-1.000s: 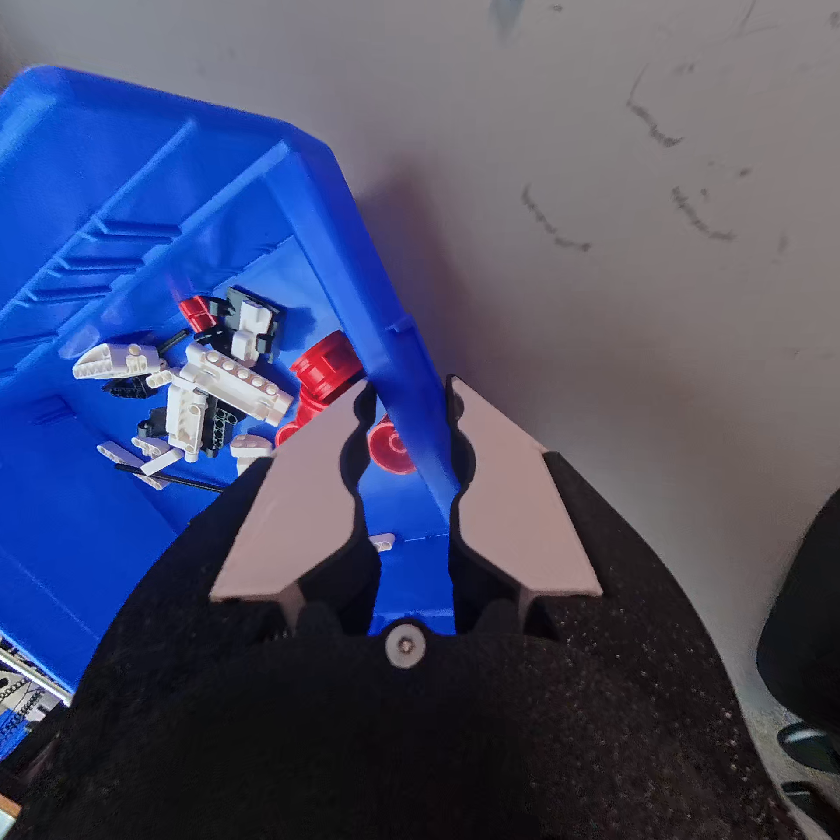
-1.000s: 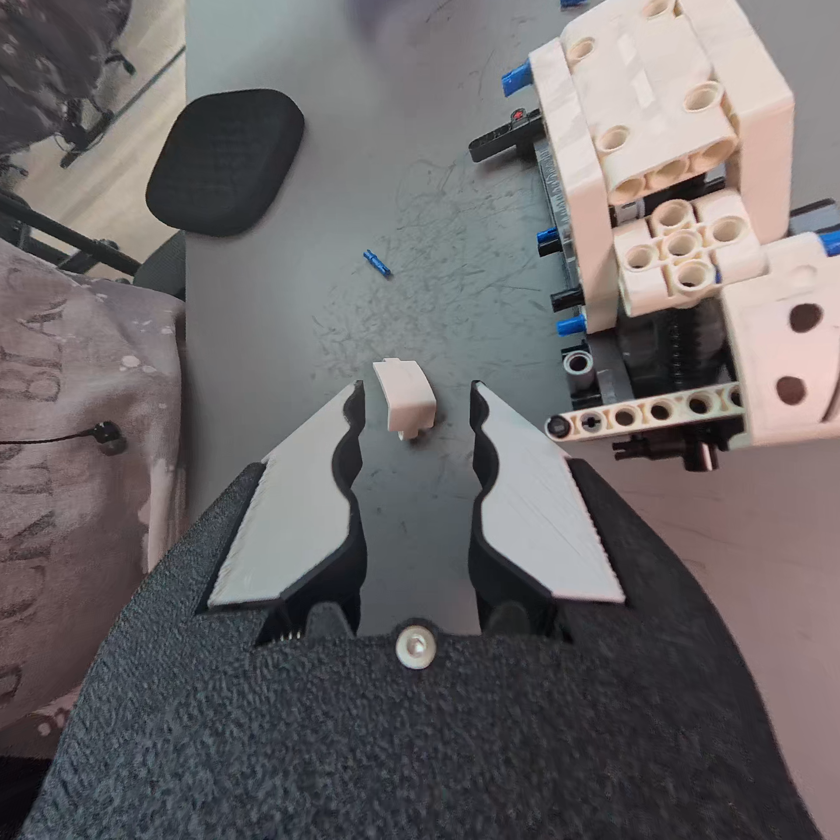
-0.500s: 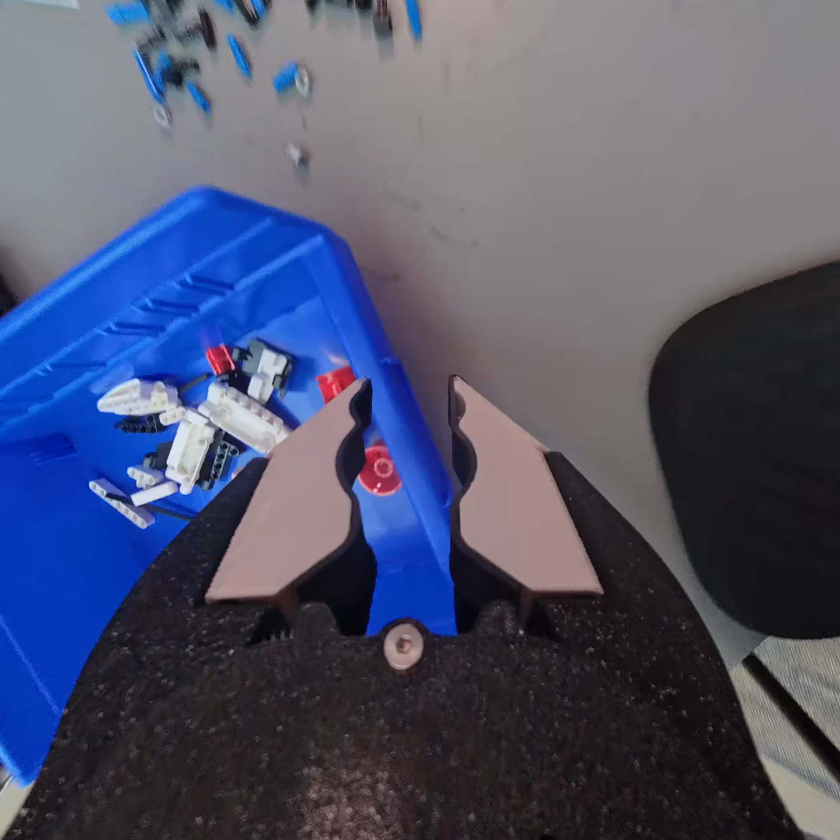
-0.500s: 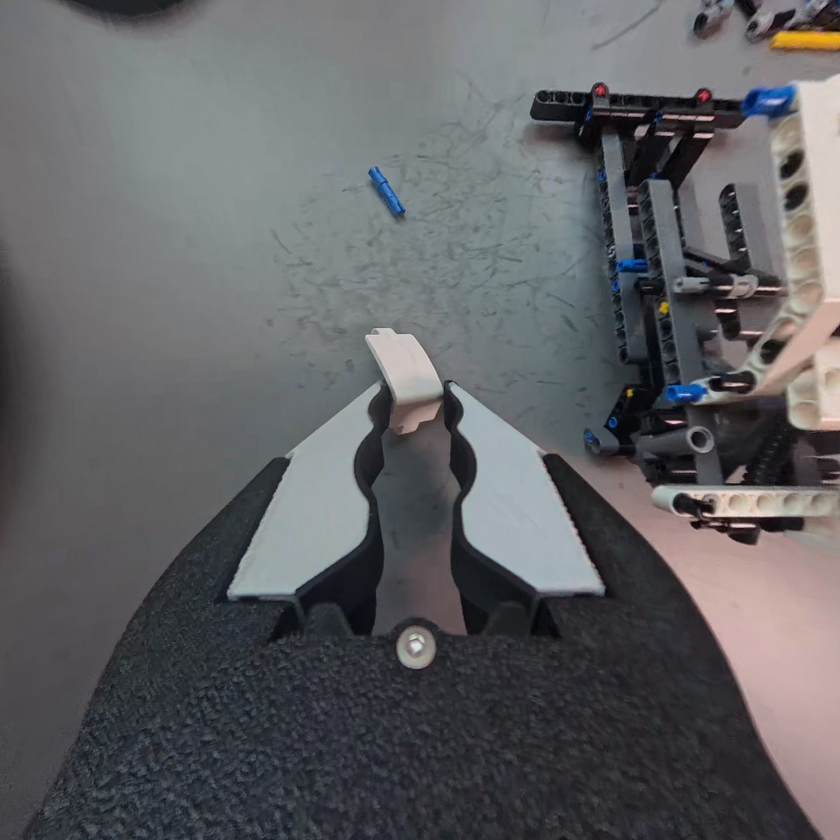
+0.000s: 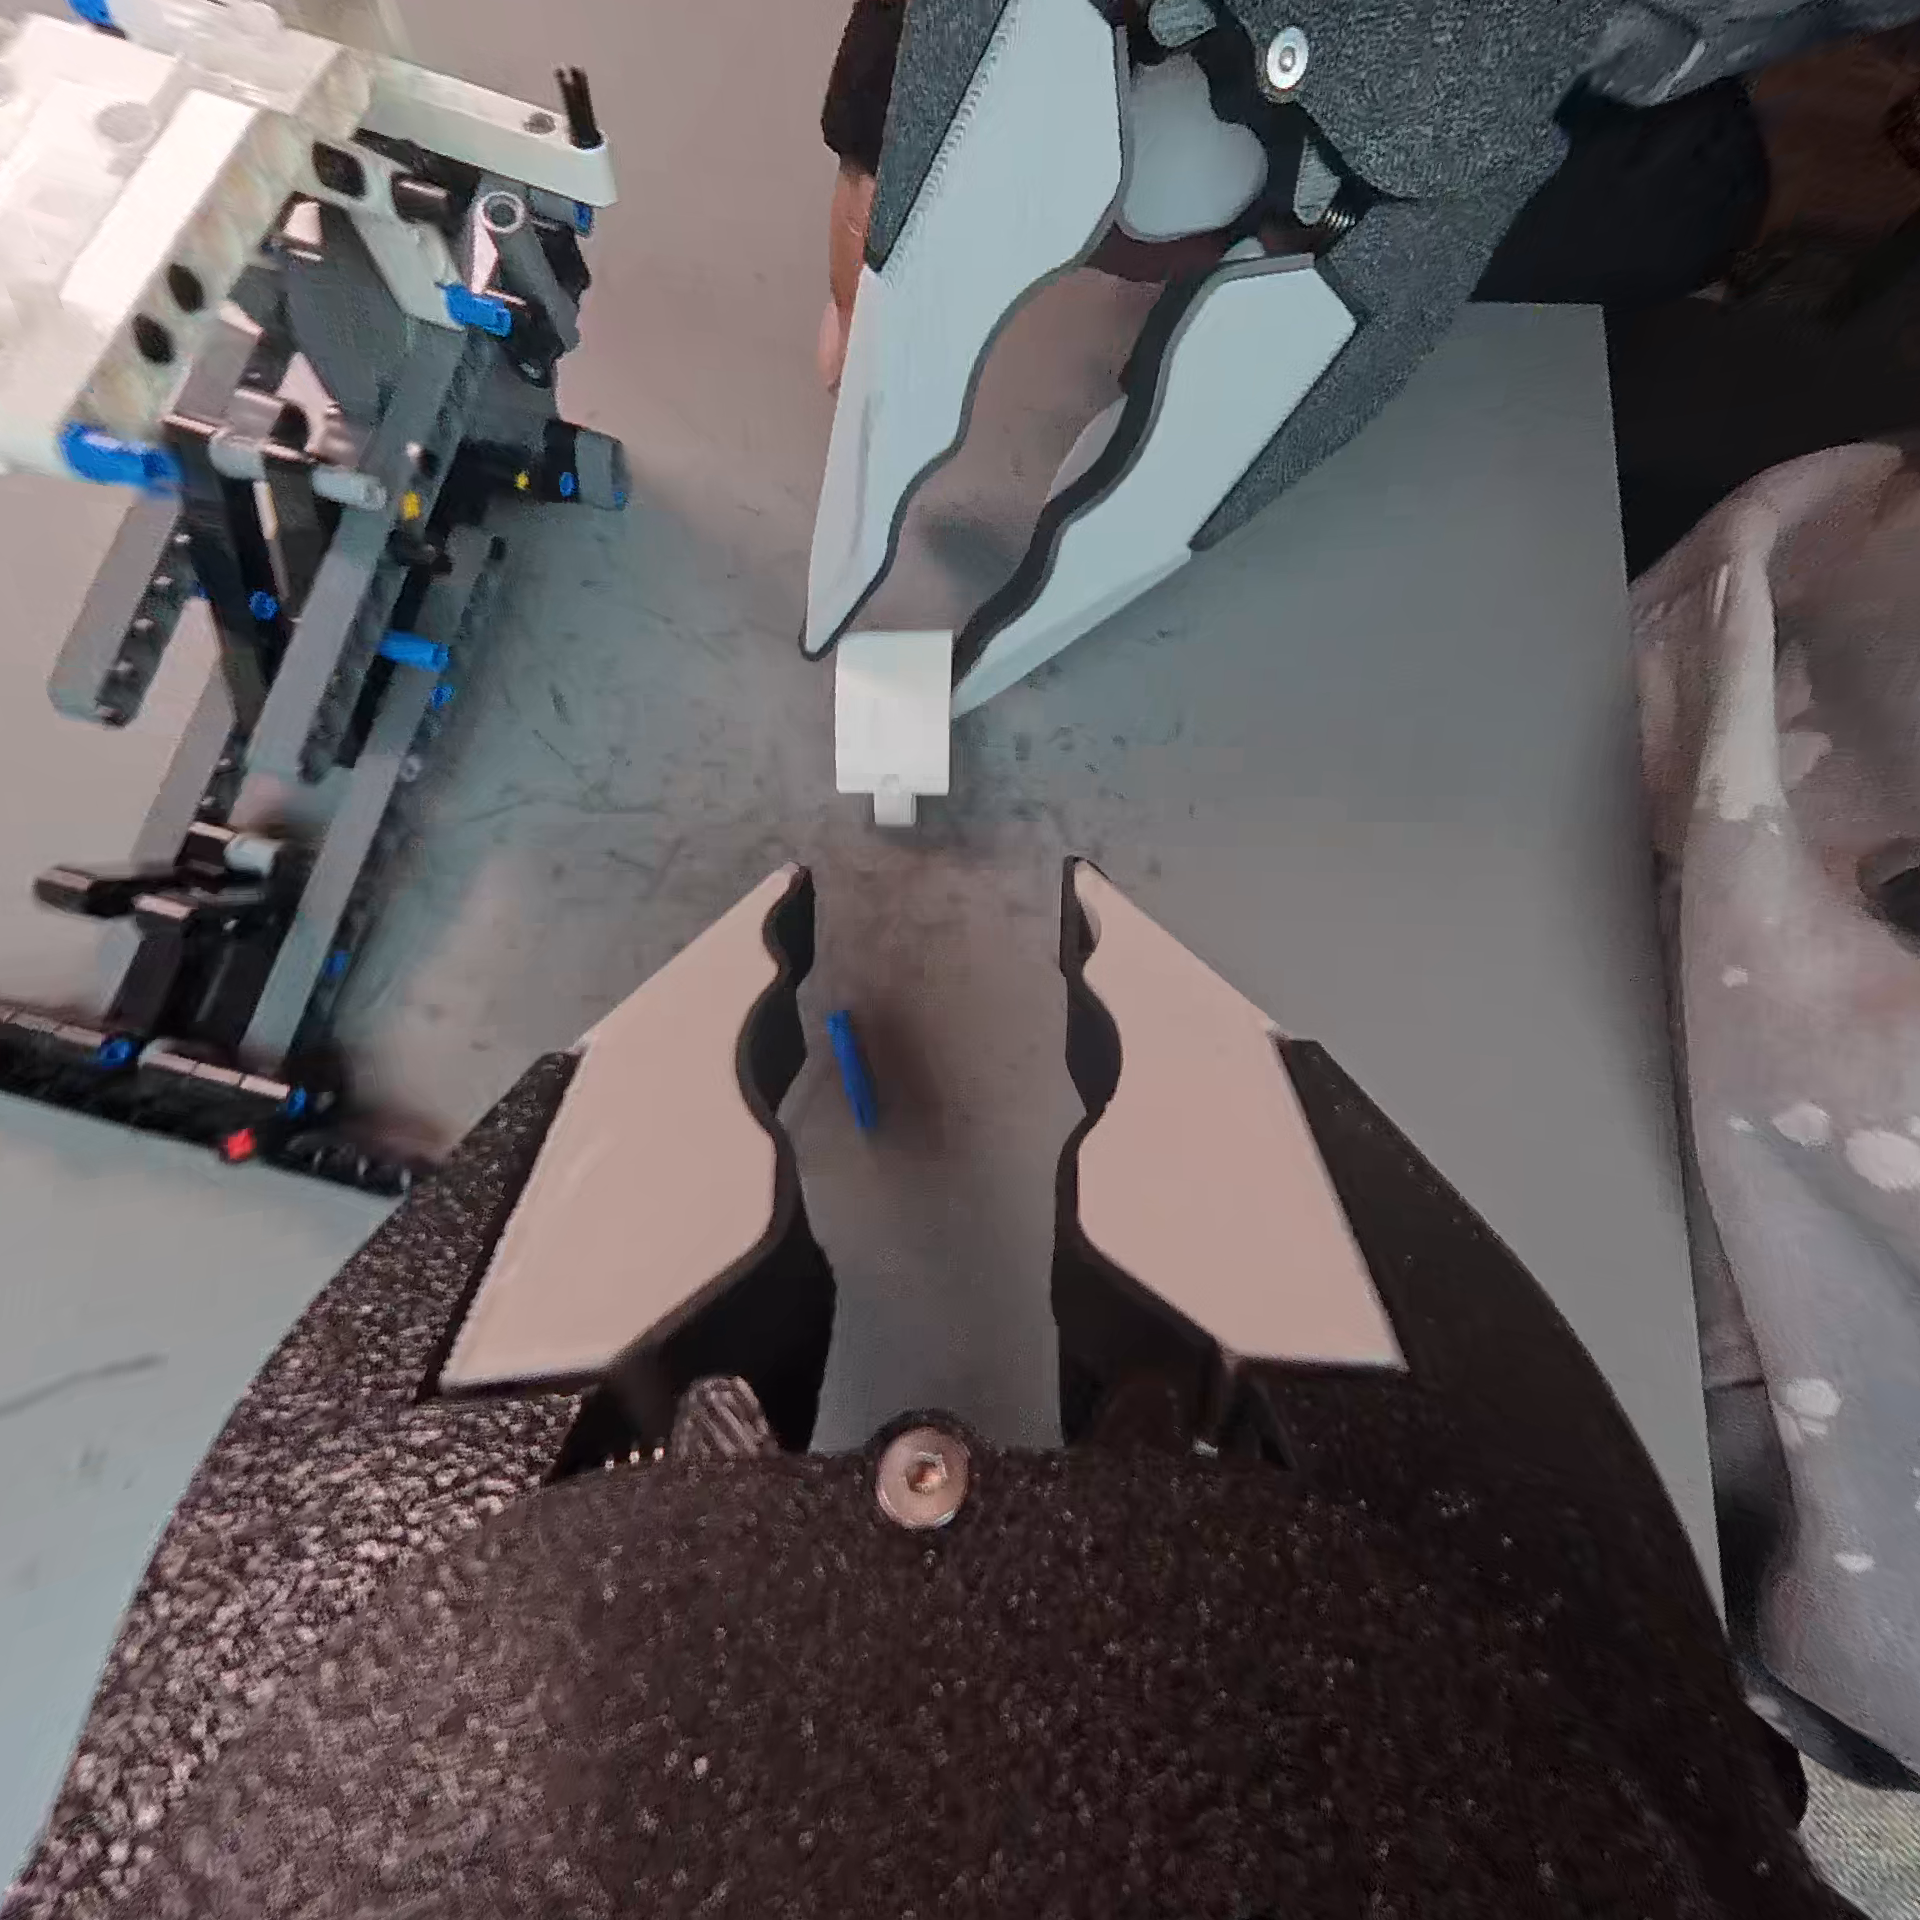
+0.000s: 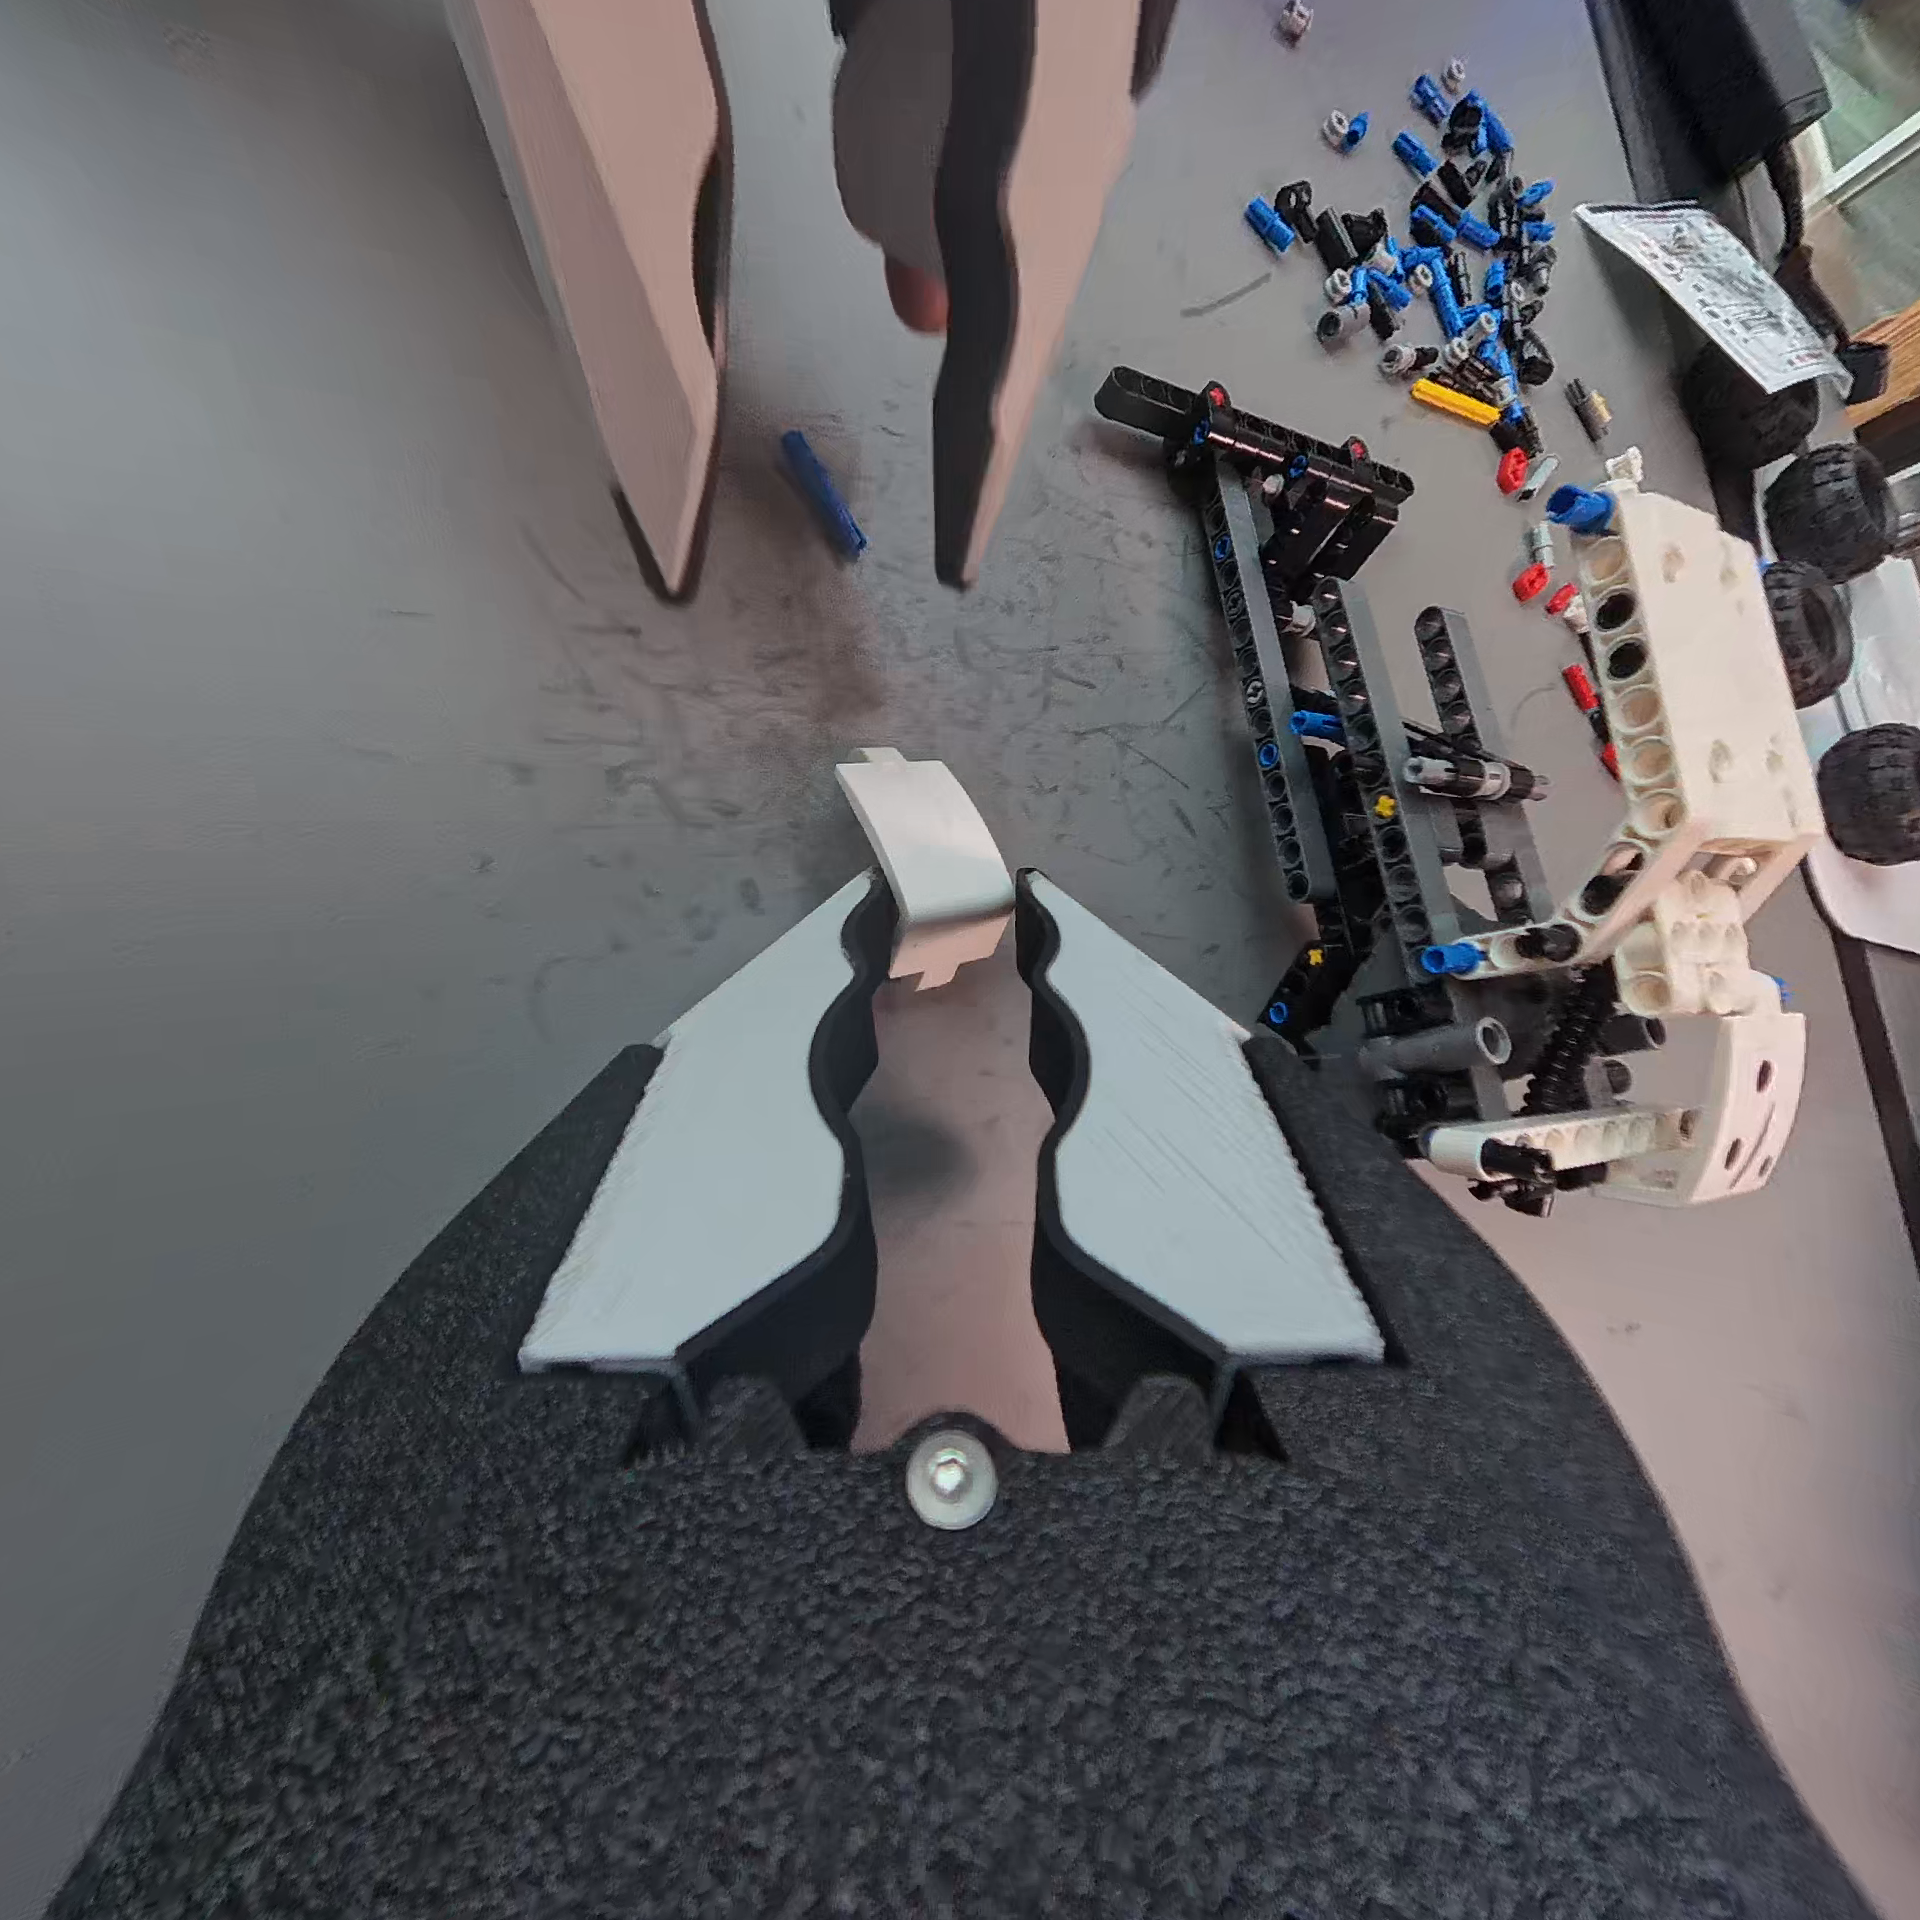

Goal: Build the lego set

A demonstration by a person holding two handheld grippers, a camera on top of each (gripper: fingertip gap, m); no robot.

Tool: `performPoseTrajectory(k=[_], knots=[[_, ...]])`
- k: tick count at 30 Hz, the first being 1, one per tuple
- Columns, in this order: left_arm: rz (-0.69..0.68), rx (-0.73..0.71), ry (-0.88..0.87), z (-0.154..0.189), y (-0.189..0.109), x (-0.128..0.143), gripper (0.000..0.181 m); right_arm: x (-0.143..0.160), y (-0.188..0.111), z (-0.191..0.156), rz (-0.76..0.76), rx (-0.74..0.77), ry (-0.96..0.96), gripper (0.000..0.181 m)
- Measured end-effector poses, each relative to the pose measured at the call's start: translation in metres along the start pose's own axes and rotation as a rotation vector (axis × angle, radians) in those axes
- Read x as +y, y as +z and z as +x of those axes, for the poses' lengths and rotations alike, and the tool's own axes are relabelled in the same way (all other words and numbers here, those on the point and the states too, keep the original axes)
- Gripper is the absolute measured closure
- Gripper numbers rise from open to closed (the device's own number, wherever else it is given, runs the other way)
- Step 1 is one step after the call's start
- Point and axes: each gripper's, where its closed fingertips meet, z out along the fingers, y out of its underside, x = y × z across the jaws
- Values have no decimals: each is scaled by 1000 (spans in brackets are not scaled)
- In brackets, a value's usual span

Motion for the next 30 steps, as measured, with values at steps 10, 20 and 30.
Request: performPoseTrajectory(k=[10,20,30], knots=[[-86,94,133,1,33,-3,156,-5,-6,-17,74,-126,48,149],[-73,69,344,3,31,-2,156,-6,-11,-20,56,-464,272,142],[-30,54,238,-8,22,-2,150,-13,3,-21,1,-488,264,156]])
